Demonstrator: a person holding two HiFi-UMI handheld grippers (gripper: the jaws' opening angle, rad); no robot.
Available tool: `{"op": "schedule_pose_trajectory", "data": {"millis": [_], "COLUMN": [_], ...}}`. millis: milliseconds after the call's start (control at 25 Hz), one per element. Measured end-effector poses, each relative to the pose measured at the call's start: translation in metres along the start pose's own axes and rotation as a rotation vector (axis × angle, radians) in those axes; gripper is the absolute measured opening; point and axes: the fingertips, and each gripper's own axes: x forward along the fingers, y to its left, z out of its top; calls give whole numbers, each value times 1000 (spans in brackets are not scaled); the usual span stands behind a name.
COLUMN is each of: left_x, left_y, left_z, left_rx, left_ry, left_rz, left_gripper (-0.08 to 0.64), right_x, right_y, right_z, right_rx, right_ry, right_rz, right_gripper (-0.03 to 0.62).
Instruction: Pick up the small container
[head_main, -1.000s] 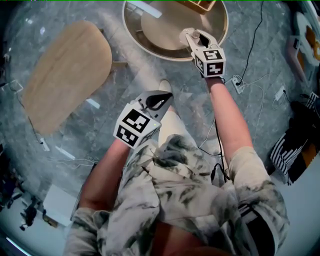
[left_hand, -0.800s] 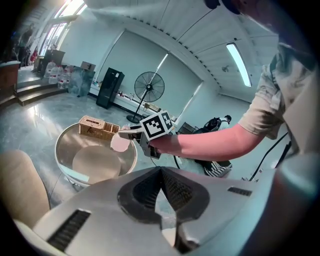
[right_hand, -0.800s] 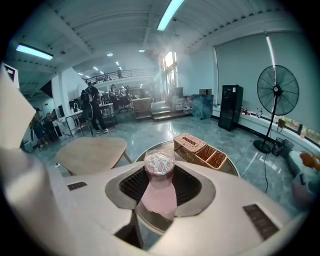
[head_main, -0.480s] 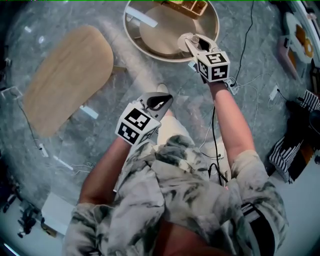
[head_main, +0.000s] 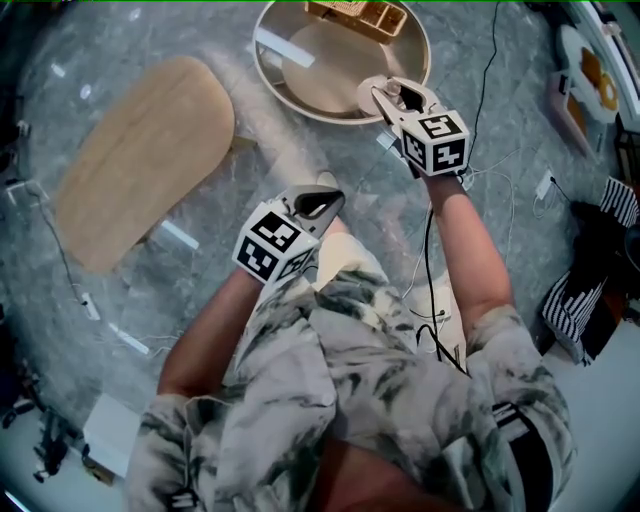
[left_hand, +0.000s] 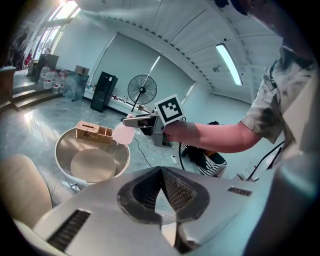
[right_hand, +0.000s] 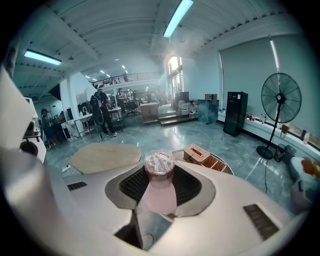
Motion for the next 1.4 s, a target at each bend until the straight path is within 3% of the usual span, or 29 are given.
{"op": "schedule_pose_trajectory", "data": {"millis": [600, 1400], "left_x": [-20, -14], "left_y": [-34, -51], "left_z": [-5, -3], "left_rx": [49, 81], "left_ry": [7, 14], "left_rz": [-47, -71], "left_gripper": [23, 23], "right_x": [-67, -98], "right_y": [42, 45], "right_z": [21, 15], "right_rx": [-3, -3], "right_ry": [-18, -16], "right_rz": [-1, -18], "right_gripper": [156, 155]}}
